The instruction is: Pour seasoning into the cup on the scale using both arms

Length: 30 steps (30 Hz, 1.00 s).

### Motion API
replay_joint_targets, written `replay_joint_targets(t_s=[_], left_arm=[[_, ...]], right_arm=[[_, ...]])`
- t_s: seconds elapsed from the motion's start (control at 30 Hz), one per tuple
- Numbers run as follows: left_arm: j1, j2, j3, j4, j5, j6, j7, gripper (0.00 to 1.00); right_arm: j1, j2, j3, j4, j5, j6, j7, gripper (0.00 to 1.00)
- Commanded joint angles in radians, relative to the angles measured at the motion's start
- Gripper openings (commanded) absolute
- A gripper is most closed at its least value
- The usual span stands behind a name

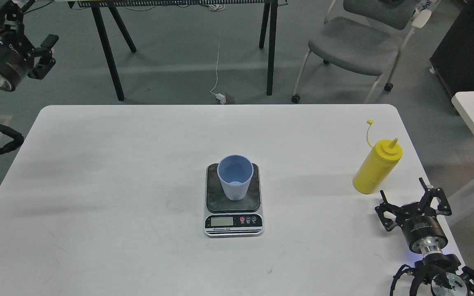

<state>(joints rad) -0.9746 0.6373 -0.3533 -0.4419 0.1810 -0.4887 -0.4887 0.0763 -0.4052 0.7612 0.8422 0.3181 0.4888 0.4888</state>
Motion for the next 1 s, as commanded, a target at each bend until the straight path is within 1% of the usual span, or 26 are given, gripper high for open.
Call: replay_joint_targets(t_s=[0.0, 0.17, 0.27, 0.4, 0.5, 0.6, 0.7, 0.73, 0.77, 0.8, 0.83, 0.87, 0.9, 0.97], left_arm=[[-0.002, 0.004, -0.001, -0.001, 0.0, 0.0, 0.0, 0.89], [-0.003, 0.005, -0.004, 0.0, -0.002, 0.0, 0.0, 0.89], [-0.004, 0.004, -0.013, 0.0, -0.006, 0.0, 0.0, 0.89], [-0.006, -0.004, -0.015, 0.0, -0.008, 0.0, 0.0, 0.89], [-0.006, -0.007, -0.016, 0.0, -0.012, 0.0, 0.0, 0.89], [-0.007, -0.022, -0.018, 0.0, -0.014, 0.0, 0.0, 0.89], [-0.019, -0.022, -0.018, 0.0, -0.017, 0.0, 0.0, 0.89], [-0.019, -0.024, -0.018, 0.0, -0.017, 0.0, 0.0, 0.89], [-0.019, -0.024, -0.018, 0.0, -0.017, 0.0, 0.0, 0.89], [-0.021, -0.024, -0.018, 0.0, -0.017, 0.0, 0.0, 0.89], [-0.022, -0.024, -0.018, 0.0, -0.017, 0.0, 0.0, 0.89], [-0.027, -0.024, -0.018, 0.0, -0.017, 0.0, 0.0, 0.89], [-0.03, -0.025, -0.018, 0.0, -0.017, 0.0, 0.0, 0.89], [-0.033, -0.025, -0.018, 0.0, -0.017, 0.0, 0.0, 0.89]], right_arm=[[-0.021, -0.033, -0.016, 0.0, -0.002, 0.0, 0.0, 0.99], [0.006, -0.17, -0.005, -0.014, -0.001, 0.0, 0.0, 0.99], [0.117, -0.247, -0.005, -0.061, -0.001, 0.0, 0.0, 0.99], [0.249, -0.297, -0.036, -0.132, -0.002, 0.0, 0.0, 0.99], [0.425, -0.302, -0.129, -0.208, -0.049, 0.0, 0.0, 0.98], [0.624, -0.287, -0.282, -0.296, -0.141, 0.0, 0.0, 0.98], [0.802, -0.244, -0.451, -0.319, -0.198, 0.0, 0.0, 0.98], [0.844, -0.233, -0.489, -0.319, -0.198, 0.0, -0.007, 0.98], [0.877, -0.222, -0.516, -0.316, -0.198, 0.0, -0.059, 0.98], [0.91, -0.209, -0.531, -0.31, -0.198, 0.0, -0.126, 0.98], [0.93, -0.189, -0.531, -0.307, -0.194, 0.0, -0.18, 0.98], [0.941, -0.158, -0.521, -0.299, -0.188, 0.0, -0.224, 0.98], [0.942, -0.137, -0.499, -0.284, -0.186, 0.0, -0.248, 0.98], [0.941, -0.123, -0.441, -0.246, -0.186, 0.0, -0.253, 0.98]])
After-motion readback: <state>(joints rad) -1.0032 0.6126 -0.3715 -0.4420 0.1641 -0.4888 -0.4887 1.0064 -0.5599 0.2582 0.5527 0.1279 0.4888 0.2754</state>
